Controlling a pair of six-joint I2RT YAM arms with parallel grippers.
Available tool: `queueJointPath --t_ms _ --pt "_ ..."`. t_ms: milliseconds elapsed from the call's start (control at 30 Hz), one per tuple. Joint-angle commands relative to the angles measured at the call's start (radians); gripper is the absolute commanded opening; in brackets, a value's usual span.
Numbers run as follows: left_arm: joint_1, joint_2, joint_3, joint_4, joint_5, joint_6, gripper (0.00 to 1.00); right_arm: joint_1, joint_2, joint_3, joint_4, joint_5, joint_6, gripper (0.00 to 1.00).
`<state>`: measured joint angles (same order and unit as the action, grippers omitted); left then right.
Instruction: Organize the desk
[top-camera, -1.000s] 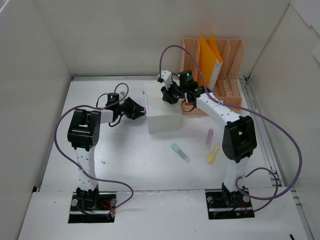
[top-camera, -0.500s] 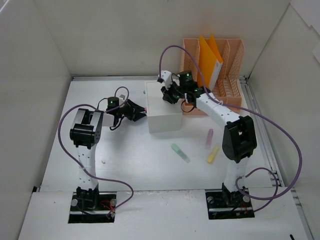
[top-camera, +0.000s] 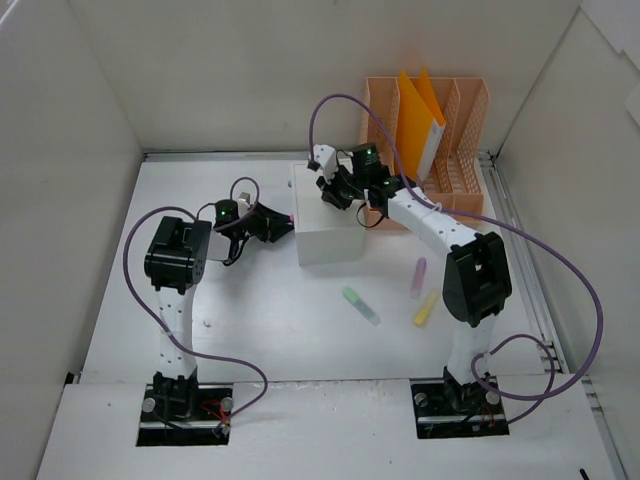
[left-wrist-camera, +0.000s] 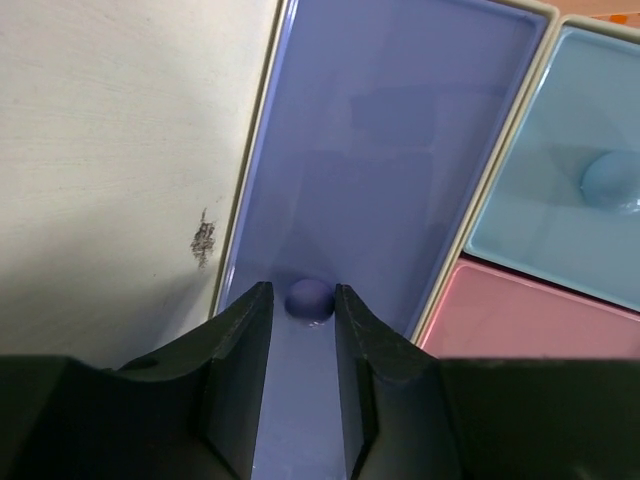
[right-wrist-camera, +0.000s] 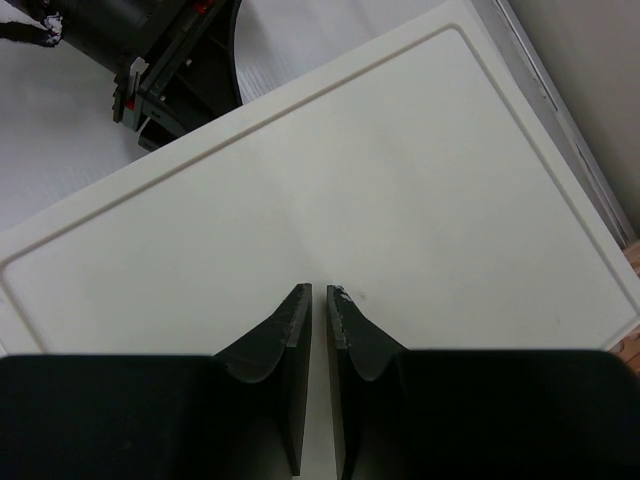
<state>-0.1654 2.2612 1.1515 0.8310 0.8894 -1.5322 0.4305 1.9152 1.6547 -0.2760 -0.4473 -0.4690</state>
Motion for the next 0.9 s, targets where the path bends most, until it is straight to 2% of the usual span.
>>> queueJointPath --t_ms 0,33,333,500,600,867 --pt "-0.036 -0.028 -0.004 0.152 0.043 -0.037 0.26 0.011 0.039 -0.003 -0.084 0.025 -0.014 0.09" --pt "-0.045 -0.025 -0.009 0.172 0.042 -0.051 0.23 0.014 0.044 0.0 -0.086 0.025 -0.013 0.1" --pt "-0.054 0.011 -0.009 0.301 0.023 -0.161 0.15 0.025 0.044 -0.003 -0.092 0.027 -0.017 0.09" --pt "-0.054 0.003 -0.027 0.315 0.02 -0.177 0.0 0.022 0.044 -0.003 -0.095 0.047 -0.014 0.08" --pt "-0.054 -0.008 -0.045 0.319 0.02 -0.177 0.0 0.022 0.048 -0.003 -0.1 0.061 -0.008 0.08" --pt "0.027 -0.049 -0.124 0.333 0.029 -0.163 0.0 0.024 0.041 -0.041 -0.103 0.084 -0.016 0.07"
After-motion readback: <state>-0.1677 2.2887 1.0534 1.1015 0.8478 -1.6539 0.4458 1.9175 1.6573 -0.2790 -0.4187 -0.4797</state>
